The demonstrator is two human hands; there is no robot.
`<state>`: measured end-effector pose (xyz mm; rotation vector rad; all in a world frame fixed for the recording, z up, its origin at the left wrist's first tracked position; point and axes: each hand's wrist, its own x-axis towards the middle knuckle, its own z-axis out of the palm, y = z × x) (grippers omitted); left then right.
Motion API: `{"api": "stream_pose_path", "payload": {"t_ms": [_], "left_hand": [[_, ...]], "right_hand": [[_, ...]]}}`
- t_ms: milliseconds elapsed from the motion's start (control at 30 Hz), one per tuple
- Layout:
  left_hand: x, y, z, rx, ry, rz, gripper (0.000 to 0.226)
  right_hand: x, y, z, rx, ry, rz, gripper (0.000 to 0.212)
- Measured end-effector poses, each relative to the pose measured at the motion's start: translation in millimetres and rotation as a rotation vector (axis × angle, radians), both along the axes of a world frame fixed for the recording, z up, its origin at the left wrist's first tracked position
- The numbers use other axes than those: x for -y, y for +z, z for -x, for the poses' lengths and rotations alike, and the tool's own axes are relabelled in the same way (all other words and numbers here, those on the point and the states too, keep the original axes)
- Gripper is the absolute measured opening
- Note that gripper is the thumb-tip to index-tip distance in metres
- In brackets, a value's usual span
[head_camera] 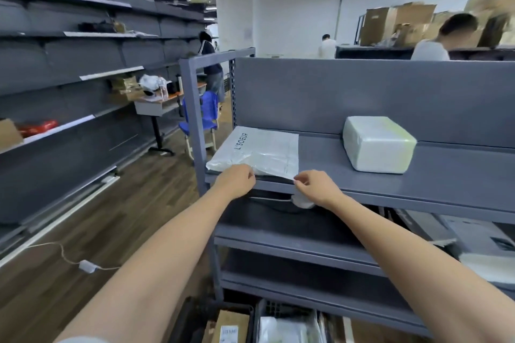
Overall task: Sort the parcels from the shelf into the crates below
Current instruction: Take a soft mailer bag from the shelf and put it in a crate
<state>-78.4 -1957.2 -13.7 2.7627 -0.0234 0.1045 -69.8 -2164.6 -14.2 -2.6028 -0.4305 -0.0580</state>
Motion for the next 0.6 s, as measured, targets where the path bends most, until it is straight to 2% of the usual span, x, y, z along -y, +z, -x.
{"api": "stream_pose_path", "payload": {"t_ms": [233, 333, 467, 600], "left_hand": [[-33.0, 3.4, -96.2, 0.071, 0.129, 0.058, 0.034], [-49.9, -3.6, -135.7, 0.011, 0.179, 0.07, 0.049], [-61.3, -13.4, -168.5, -0.124, 0.264, 0.058, 0.08], [-71.7, -23.3, -195.5, -0.233, 0.333, 0.143, 0.085]], "right_hand": [[-32.2, -2.6, -78.7, -0.072, -0.09, -0.069, 0.046], [-42.8, -7.5, -111.9, -0.111, -0.111, -0.077, 0.054], [-53.3, -13.3, -146.3, -0.227, -0.168, -0.191, 0.06], [-59.5, -22.2, -171.9, -0.366, -0.283, -0.348, 0.052]]}}
